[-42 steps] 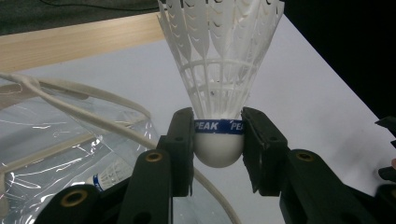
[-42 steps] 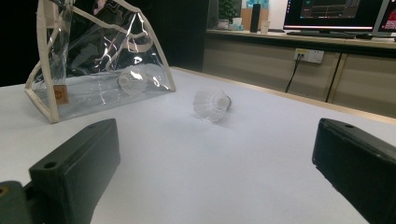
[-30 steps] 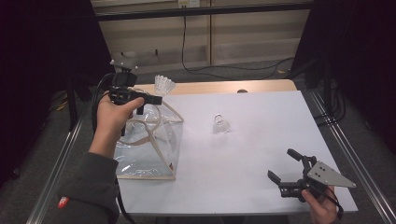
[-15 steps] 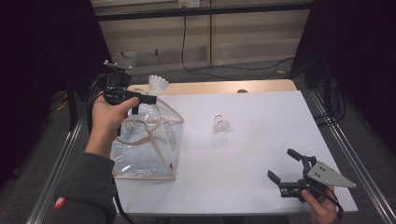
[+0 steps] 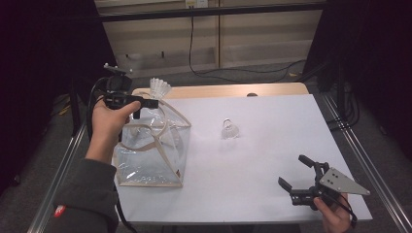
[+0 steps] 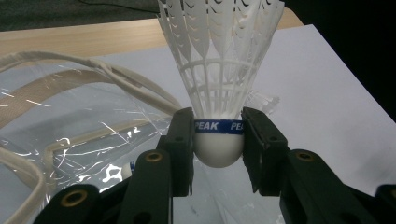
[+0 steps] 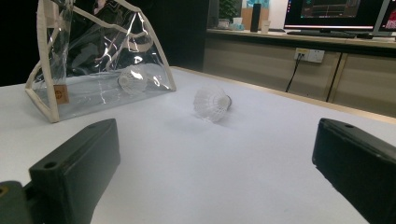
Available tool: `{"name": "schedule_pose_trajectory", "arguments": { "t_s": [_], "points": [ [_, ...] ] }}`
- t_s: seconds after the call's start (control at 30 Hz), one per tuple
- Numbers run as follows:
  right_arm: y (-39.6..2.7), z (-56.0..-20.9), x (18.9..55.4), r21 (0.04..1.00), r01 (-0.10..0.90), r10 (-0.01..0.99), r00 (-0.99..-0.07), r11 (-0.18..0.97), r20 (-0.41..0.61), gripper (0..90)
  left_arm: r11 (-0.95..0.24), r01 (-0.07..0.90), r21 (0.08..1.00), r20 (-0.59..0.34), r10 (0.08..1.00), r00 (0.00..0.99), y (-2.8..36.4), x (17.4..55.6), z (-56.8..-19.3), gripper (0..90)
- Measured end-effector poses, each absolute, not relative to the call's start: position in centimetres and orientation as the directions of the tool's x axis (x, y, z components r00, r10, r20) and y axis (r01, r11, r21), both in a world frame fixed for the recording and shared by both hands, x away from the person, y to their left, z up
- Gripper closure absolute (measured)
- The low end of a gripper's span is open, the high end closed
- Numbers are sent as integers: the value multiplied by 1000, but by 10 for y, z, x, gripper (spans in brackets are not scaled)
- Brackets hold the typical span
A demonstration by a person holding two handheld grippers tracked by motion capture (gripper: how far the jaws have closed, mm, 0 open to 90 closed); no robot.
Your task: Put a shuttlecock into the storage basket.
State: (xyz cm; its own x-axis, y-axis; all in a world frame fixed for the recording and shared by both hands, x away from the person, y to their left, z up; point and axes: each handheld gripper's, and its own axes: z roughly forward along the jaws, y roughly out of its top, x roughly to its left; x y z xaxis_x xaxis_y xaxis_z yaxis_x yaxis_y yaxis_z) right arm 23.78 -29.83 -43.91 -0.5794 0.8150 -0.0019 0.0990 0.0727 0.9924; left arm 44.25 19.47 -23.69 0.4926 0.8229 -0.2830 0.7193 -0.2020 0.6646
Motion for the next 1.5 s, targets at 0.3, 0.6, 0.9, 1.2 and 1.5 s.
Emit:
{"name": "schedule_pose_trajectory", "arguments": {
  "t_s": [0.3, 0.6, 0.9, 1.2, 1.5],
  "points": [
    [-298, -439, 238, 992, 99, 815, -580, 73, -2, 7, -186, 721, 667, -274, 839, 471, 201, 444, -239, 657],
    [-298, -439, 238, 992, 98, 815, -580, 76, -5, 7, -175, 726, 666, -271, 849, 453, 206, 444, -240, 657],
    [-298, -439, 238, 992, 99, 814, -580, 75, -4, 7, -163, 726, 668, -263, 861, 436, 210, 445, -241, 657],
    [-298, -439, 238, 992, 101, 815, -580, 75, -2, 7, -147, 730, 667, -256, 875, 411, 216, 446, -244, 658],
    [-298, -439, 238, 992, 99, 814, -581, 75, -4, 7, -136, 734, 665, -248, 887, 389, 221, 446, -248, 657]
  ]
}}
